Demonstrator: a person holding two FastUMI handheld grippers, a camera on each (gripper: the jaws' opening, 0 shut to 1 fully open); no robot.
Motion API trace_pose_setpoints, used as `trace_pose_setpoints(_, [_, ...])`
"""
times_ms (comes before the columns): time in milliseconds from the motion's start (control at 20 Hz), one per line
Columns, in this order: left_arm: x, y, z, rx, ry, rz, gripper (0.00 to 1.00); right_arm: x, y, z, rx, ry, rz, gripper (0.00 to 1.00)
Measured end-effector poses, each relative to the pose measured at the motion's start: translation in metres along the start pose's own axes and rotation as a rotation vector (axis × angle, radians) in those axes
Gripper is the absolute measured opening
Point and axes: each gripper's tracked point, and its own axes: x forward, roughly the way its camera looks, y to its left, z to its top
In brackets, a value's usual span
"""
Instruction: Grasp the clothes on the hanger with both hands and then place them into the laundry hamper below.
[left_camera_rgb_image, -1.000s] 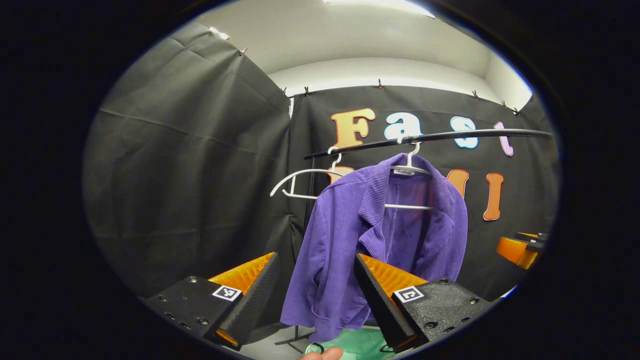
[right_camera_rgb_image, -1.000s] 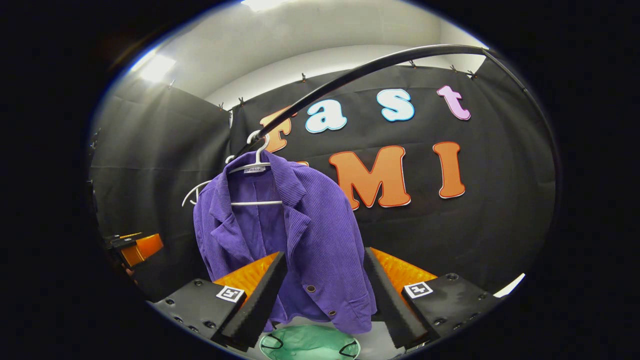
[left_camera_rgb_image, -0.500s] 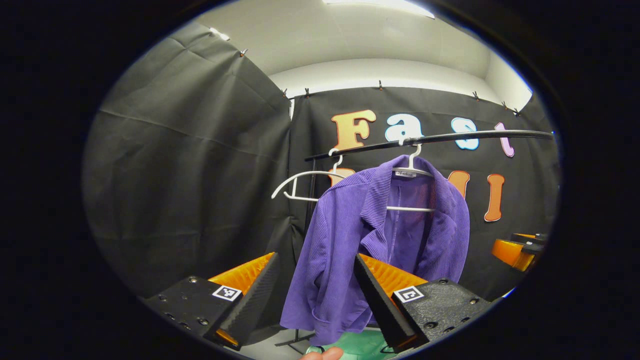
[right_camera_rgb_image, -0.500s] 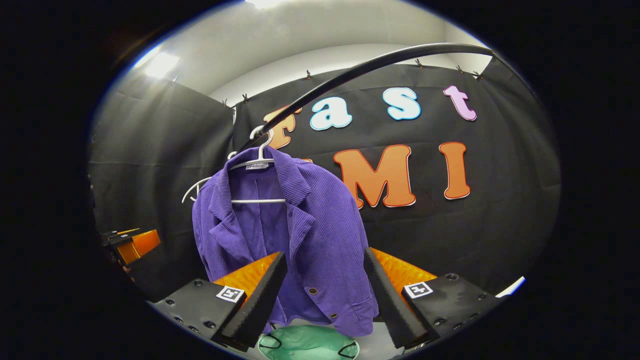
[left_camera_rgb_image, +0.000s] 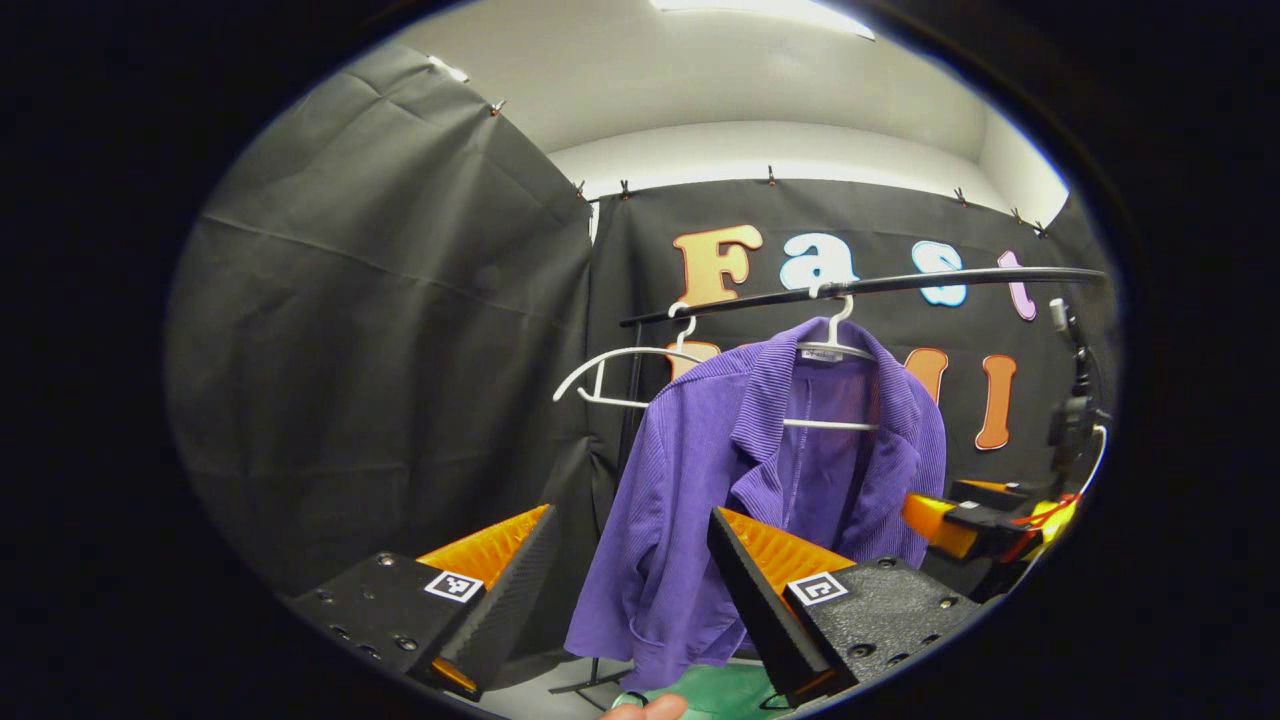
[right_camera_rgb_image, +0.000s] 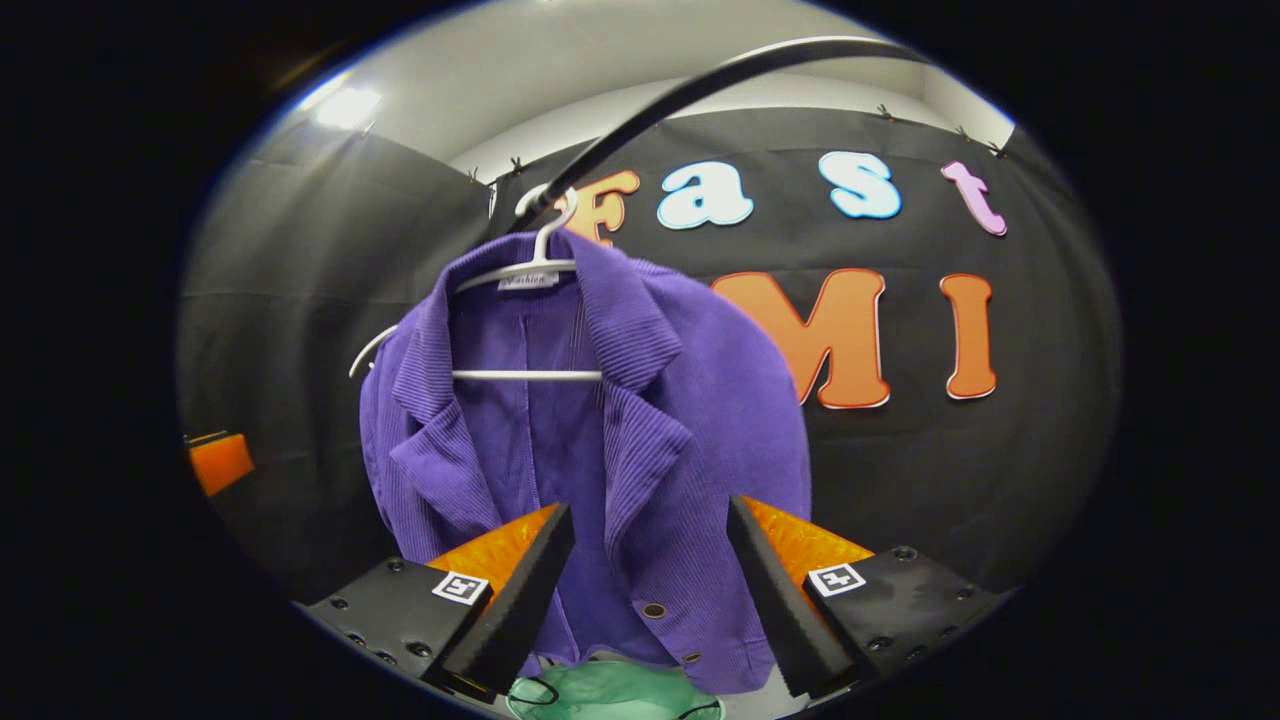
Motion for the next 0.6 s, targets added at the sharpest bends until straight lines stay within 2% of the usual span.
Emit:
trace_pose_setpoints(50, [-0.002,0.002,-0.001,-0.003,0.003,0.009,0.92,0.012,0.002,-0.008,0.002,0.017,-0.004,1.00])
trace_pose_setpoints(100, [-0.004,0.006,-0.001,-0.003,0.006,0.019,0.92,0.026,0.003,-0.014,0.008,0.029,-0.009,0.94])
trace_pose_setpoints(250, [-0.008,0.017,-0.002,-0.006,0.011,0.053,0.96,0.056,0.001,-0.026,0.008,0.048,-0.030,0.94])
trace_pose_setpoints(350, [-0.011,0.025,-0.003,-0.011,0.011,0.076,0.92,0.070,-0.016,-0.027,-0.012,0.042,-0.104,1.00])
trace_pose_setpoints(400, [-0.012,0.028,-0.003,-0.012,0.011,0.084,0.92,0.075,-0.026,-0.027,-0.017,0.040,-0.138,0.94])
trace_pose_setpoints(450, [-0.014,0.030,-0.003,-0.013,0.010,0.091,0.92,0.077,-0.034,-0.026,-0.014,0.035,-0.167,0.94])
trace_pose_setpoints(500, [-0.013,0.032,-0.004,-0.014,0.008,0.092,0.92,0.078,-0.042,-0.025,-0.010,0.033,-0.183,0.87])
trace_pose_setpoints(600, [-0.013,0.031,-0.003,-0.017,0.006,0.086,0.92,0.076,-0.054,-0.023,0.012,0.021,-0.190,0.64])
